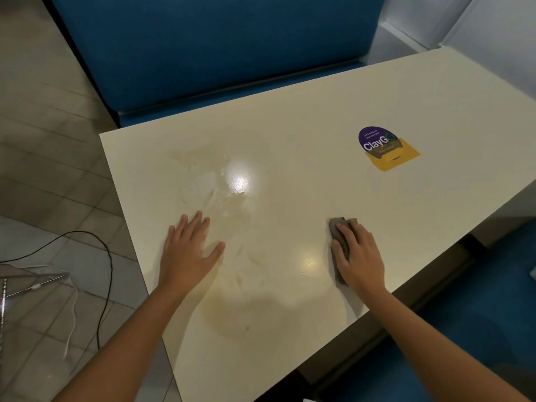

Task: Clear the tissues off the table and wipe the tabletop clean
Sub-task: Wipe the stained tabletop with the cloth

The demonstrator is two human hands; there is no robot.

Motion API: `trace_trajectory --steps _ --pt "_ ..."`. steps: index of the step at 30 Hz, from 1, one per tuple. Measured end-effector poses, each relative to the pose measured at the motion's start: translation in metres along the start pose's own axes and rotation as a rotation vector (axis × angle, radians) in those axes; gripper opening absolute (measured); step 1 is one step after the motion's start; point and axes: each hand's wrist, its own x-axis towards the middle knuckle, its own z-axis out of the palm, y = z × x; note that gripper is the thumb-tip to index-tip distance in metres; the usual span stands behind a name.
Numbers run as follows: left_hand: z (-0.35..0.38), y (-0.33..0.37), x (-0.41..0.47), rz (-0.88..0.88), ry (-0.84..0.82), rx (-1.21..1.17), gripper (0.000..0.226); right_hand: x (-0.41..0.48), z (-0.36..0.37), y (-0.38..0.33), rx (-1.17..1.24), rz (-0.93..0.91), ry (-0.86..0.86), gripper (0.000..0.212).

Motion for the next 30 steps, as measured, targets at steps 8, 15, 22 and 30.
trace_trajectory --steps 8,15,22,30 --pt "0.004 -0.020 -0.047 0.070 0.096 0.081 0.073 -0.036 0.026 -0.047 0.033 -0.075 -0.013 0.052" --pt "0.007 -0.021 -0.047 0.087 0.113 0.121 0.071 -0.075 0.035 -0.085 0.086 -0.285 -0.057 0.044" --pt "0.006 -0.021 -0.049 0.057 0.078 0.115 0.072 -0.060 0.012 -0.024 0.175 -0.356 -0.088 0.050" --pt "0.007 -0.021 -0.048 0.033 0.071 0.129 0.073 -0.086 0.027 -0.059 0.160 -0.114 -0.050 0.051"
